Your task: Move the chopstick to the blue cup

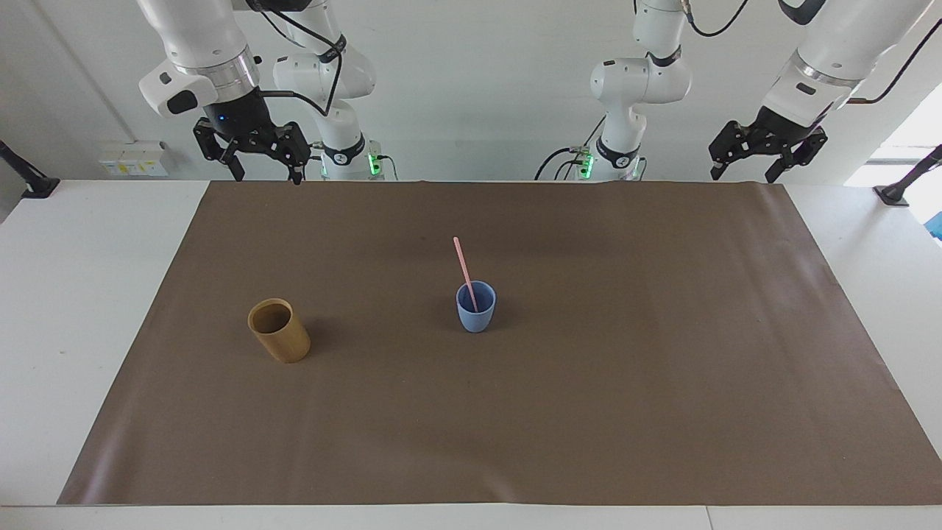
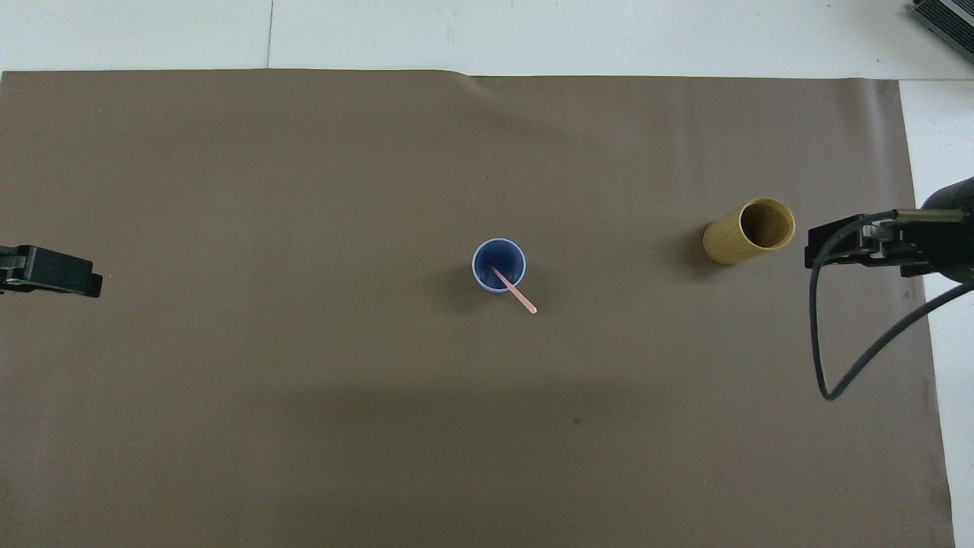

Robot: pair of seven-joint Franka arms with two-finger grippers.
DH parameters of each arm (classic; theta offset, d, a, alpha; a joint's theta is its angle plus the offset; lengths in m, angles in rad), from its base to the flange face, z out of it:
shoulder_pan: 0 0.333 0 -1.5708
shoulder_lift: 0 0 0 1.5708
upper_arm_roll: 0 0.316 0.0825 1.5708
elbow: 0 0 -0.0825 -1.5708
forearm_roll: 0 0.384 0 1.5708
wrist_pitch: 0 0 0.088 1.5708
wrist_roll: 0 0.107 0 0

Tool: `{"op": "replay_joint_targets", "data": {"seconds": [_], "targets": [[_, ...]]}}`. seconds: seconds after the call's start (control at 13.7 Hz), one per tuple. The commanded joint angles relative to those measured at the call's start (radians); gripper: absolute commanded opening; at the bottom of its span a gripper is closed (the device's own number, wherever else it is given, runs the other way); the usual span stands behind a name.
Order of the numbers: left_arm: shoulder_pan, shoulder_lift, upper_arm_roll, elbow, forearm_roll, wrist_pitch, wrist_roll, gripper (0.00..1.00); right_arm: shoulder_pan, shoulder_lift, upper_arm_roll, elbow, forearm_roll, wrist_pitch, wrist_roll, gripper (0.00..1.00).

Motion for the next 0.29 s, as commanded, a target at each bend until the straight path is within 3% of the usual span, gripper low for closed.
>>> {"op": "replay_joint_targets", "data": {"seconds": [0.0, 0.22], "targets": [[0.009, -0.015, -0.007, -0.006, 0.014, -0.015, 0.005, 1.00, -0.008, -0.004, 0.006, -0.008, 0.007, -0.002, -0.019, 1.00], [0.010, -0.014, -0.007, -0.006, 0.014, -0.015, 0.005, 1.00, -0.005, -0.004, 0.008, -0.009, 0.007, -0.001, -0.005, 1.00]]}}
